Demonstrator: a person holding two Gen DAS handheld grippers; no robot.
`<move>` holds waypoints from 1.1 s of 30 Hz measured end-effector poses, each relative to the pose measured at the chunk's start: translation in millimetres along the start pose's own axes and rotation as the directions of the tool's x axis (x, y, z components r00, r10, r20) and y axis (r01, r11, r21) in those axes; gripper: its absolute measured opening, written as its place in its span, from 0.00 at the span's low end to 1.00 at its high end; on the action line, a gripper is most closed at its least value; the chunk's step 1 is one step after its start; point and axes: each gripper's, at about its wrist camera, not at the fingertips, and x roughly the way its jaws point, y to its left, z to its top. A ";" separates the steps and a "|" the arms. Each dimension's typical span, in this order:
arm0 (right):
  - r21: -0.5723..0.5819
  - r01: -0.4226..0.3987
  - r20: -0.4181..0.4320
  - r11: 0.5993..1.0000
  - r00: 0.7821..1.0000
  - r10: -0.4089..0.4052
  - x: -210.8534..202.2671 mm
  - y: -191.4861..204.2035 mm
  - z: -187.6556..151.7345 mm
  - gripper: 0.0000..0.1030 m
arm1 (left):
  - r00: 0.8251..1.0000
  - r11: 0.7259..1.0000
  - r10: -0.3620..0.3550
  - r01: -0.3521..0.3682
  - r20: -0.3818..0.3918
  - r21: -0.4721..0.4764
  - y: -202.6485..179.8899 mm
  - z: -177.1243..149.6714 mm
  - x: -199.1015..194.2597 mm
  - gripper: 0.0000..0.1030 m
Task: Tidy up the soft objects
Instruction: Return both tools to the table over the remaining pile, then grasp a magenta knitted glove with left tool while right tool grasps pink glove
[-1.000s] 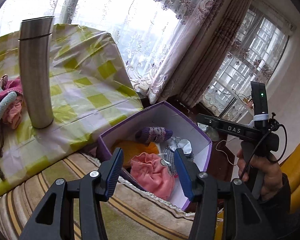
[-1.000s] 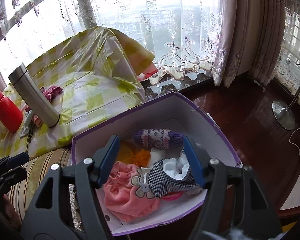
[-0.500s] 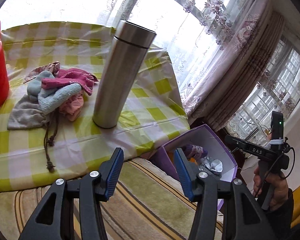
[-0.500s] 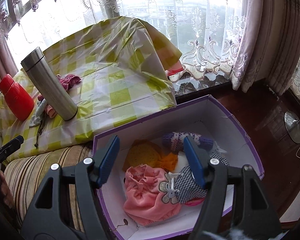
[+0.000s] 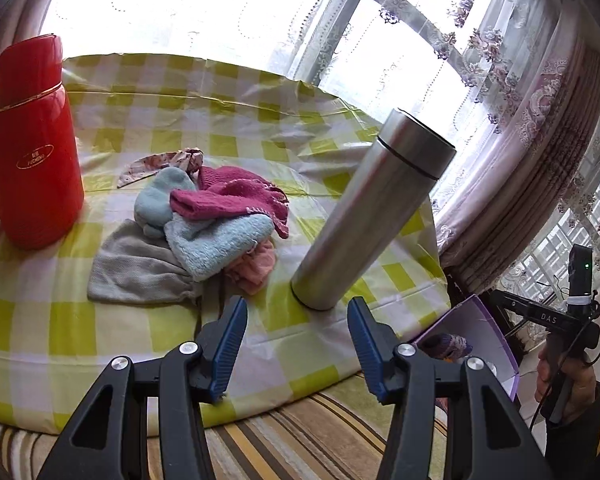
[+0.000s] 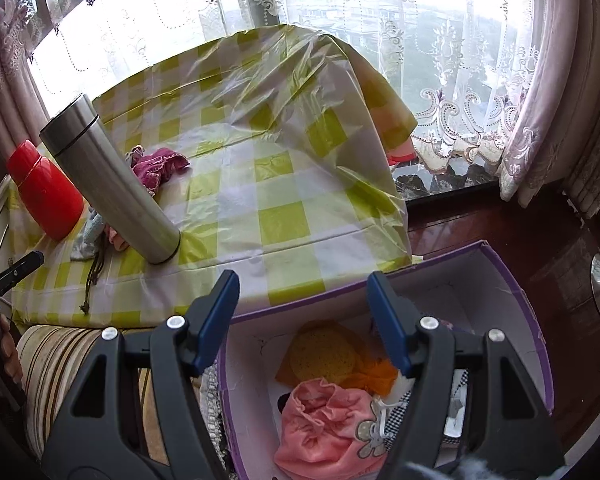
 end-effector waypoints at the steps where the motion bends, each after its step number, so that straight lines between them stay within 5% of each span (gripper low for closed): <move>1: -0.004 -0.006 -0.001 1.000 1.000 0.006 3.6 1.4 4.4 0.68 | 1.000 1.000 0.009 -0.009 0.002 0.001 3.8 4.5 2.3 0.52; 23: -0.122 -0.138 -0.063 0.983 0.989 0.131 99.2 38.4 99.5 0.69 | 0.989 0.991 0.134 -0.133 -0.067 0.015 62.4 75.8 95.7 0.52; 33: -0.206 -0.260 -0.113 0.943 0.964 0.241 158.8 72.8 147.4 0.73 | 0.984 0.985 0.087 -0.108 -0.159 -0.132 92.1 83.0 136.1 0.52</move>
